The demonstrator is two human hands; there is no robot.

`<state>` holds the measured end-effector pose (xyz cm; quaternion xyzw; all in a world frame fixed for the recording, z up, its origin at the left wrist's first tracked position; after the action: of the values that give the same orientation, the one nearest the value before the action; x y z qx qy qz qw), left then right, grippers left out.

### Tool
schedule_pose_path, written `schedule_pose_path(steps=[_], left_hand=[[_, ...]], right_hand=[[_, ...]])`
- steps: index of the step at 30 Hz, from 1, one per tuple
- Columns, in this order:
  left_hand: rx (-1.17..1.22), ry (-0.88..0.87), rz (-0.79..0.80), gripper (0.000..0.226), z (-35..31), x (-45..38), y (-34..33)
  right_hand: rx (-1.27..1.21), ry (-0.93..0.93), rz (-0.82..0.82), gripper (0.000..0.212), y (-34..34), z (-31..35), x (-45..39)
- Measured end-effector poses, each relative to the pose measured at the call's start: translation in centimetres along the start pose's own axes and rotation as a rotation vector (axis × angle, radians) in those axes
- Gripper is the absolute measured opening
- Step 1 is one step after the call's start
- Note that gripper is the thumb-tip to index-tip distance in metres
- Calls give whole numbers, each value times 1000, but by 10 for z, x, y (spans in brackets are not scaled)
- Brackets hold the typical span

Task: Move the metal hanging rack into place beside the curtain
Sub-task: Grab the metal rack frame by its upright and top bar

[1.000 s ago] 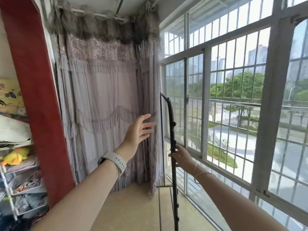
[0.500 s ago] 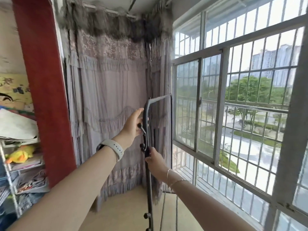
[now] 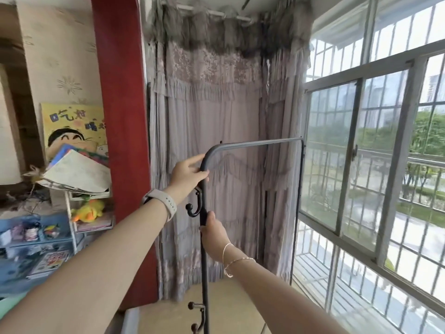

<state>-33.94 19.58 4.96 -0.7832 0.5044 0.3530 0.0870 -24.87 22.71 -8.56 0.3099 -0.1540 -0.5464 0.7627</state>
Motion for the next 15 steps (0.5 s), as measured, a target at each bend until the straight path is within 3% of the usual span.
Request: schedule_pose_path(steps=[3, 7, 15], left_hand=[[5, -21, -4, 55, 21, -25, 15], [-10, -48, -41, 53, 44, -56, 35], [5, 22, -33, 55, 108, -97, 87]], right_hand=[[-24, 13, 20, 10, -11, 9, -36], [-106, 78, 82, 33, -28, 22, -81], [-288, 73, 181, 55, -95, 46, -164]])
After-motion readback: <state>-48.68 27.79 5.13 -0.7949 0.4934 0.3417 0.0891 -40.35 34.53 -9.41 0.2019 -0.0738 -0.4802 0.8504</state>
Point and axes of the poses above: each hand's wrist, its own x-axis away from the middle knuckle, its own y-axis out of the back of the hand, z = x × y, the point moved 3 cm from there along -x, towards the middle knuckle, and after that the axes turned 11 degrees about -y, right-handed, at the moved point
